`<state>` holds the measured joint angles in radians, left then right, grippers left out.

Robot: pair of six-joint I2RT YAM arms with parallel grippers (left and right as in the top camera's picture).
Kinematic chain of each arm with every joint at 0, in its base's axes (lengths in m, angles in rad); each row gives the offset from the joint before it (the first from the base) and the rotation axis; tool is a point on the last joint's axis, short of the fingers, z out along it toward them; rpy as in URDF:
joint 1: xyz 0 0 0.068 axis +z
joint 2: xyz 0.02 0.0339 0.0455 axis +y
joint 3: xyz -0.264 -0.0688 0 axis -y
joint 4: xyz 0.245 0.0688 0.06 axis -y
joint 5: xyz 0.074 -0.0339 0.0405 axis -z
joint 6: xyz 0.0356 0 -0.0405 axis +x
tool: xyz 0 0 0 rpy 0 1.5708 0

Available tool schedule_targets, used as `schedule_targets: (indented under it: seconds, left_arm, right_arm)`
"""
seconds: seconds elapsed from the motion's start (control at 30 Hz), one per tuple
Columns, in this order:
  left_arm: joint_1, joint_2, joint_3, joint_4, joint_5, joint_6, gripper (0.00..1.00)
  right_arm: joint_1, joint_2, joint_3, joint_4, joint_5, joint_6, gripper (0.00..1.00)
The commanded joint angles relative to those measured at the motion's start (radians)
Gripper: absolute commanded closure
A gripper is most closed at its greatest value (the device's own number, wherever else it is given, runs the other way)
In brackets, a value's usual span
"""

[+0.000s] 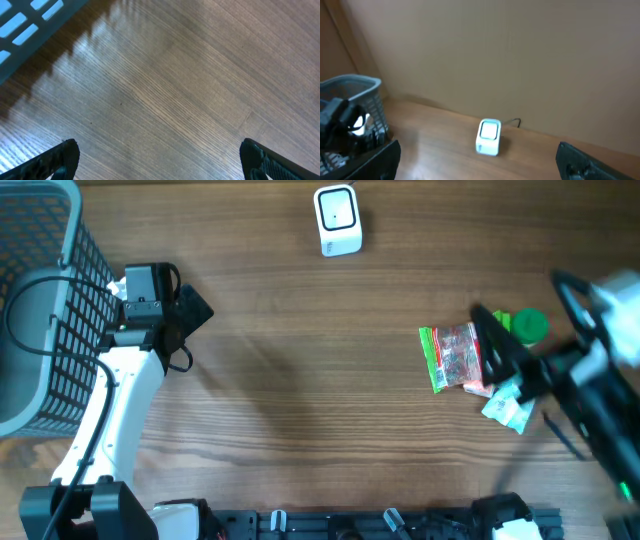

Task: Scan the item barcode

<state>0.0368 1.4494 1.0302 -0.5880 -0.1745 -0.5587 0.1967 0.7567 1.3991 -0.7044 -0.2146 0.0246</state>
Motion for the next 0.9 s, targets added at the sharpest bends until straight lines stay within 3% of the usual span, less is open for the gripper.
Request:
schedule_targets:
  seconds: [0.0, 0.23, 0.4, 0.6, 0.87]
  left_arm:
    - [0.005, 0.0, 0.01, 0.001, 0.002, 0.005, 0.0]
    - [0.005, 0.0, 0.01, 0.001, 0.002, 0.005, 0.0]
    - [0.005, 0.0, 0.01, 0.001, 0.002, 0.005, 0.0]
    - [0.005, 0.0, 0.01, 0.001, 0.002, 0.005, 0.0]
    - [0.005, 0.0, 0.01, 0.001, 0.002, 0.005, 0.0]
  right_arm:
    - [0.0, -0.116, -0.017, -0.016, 0.075, -0.052, 0.0]
    - [-0.015, -0.407, -0.328, 0.006, 0.109, -0.047, 0.0]
    - [-0.06, -0.594, -0.576, 0.132, 0.105, -0.048, 0.0]
    - [-0.073, -0.753, -0.843, 0.463, 0.106, -0.051, 0.0]
    - [-0.074, -0.753, -1.123, 0.973, 0.102, -0.047, 0.0]
